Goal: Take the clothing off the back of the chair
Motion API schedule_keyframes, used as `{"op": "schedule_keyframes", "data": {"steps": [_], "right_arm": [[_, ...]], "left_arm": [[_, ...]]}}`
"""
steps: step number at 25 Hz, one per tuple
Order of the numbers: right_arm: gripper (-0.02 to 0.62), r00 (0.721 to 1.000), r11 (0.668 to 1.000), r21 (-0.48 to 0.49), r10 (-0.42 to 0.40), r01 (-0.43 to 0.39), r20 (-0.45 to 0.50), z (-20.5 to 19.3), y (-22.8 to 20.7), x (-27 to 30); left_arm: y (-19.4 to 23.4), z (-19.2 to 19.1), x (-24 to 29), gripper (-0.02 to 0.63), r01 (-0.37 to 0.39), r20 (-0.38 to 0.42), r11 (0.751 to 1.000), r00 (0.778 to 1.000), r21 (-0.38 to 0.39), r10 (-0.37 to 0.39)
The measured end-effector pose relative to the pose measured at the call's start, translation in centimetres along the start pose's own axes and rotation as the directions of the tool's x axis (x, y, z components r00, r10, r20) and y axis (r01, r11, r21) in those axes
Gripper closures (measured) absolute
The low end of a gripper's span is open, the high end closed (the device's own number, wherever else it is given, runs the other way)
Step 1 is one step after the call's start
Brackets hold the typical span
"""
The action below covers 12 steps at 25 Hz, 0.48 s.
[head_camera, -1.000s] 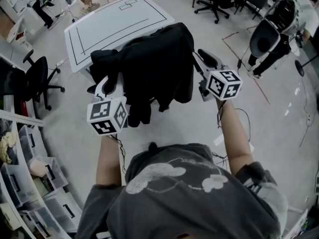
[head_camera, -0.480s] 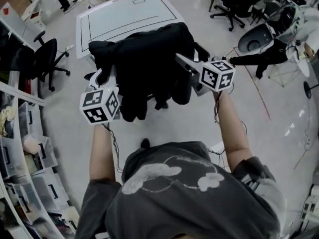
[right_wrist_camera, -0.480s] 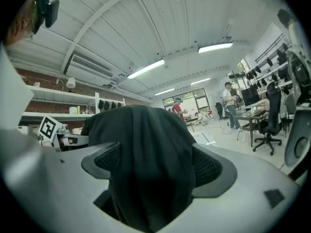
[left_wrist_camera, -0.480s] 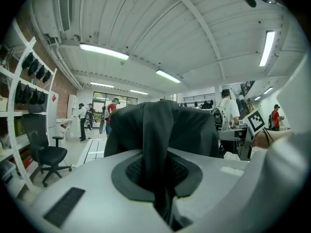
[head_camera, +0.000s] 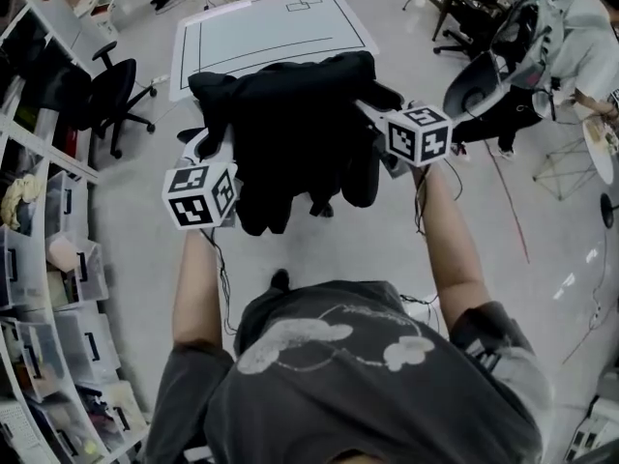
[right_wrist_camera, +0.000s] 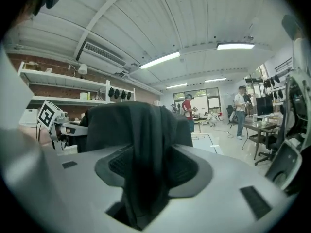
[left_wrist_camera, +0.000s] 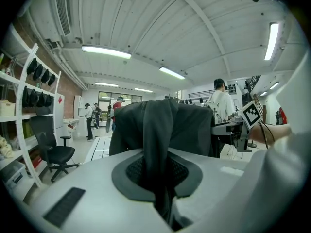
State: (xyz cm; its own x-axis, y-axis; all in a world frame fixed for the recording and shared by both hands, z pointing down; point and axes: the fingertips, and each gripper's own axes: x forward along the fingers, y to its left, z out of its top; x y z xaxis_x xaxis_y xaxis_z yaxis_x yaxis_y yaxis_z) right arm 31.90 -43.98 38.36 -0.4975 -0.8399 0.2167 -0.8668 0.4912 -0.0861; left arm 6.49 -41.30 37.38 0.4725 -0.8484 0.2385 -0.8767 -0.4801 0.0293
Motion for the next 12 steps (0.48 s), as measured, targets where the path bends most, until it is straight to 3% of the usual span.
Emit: {"op": "schedule_keyframes", "data": {"steps": [1, 4, 12], "right_arm": [[0.469, 1.000, 1.000, -0.023, -0.002, 0.001, -0.011, 0.0, 0.4, 0.0], [0.577, 1.000, 0.996, -0.090, -0.007, 0.005, -0.027, 0.1, 1.5, 0.0], [0.595, 1.000, 0.996, -0.088, -0.013, 0.015, 0.023, 1.4, 1.8, -3.4]], "left_arm": [[0.0, 0.0, -0.1, 0.595, -0.005, -0.001, 1.000, 1.000, -0.002, 0.005], [-0.1, -0.1, -0.6, 0.597, -0.010, -0.004, 1.000, 1.000, -0.012, 0.010], [-1.7, 0.8, -2.6, 0.600, 0.005, 0.005, 1.000, 1.000, -0.009, -0.005]]}}
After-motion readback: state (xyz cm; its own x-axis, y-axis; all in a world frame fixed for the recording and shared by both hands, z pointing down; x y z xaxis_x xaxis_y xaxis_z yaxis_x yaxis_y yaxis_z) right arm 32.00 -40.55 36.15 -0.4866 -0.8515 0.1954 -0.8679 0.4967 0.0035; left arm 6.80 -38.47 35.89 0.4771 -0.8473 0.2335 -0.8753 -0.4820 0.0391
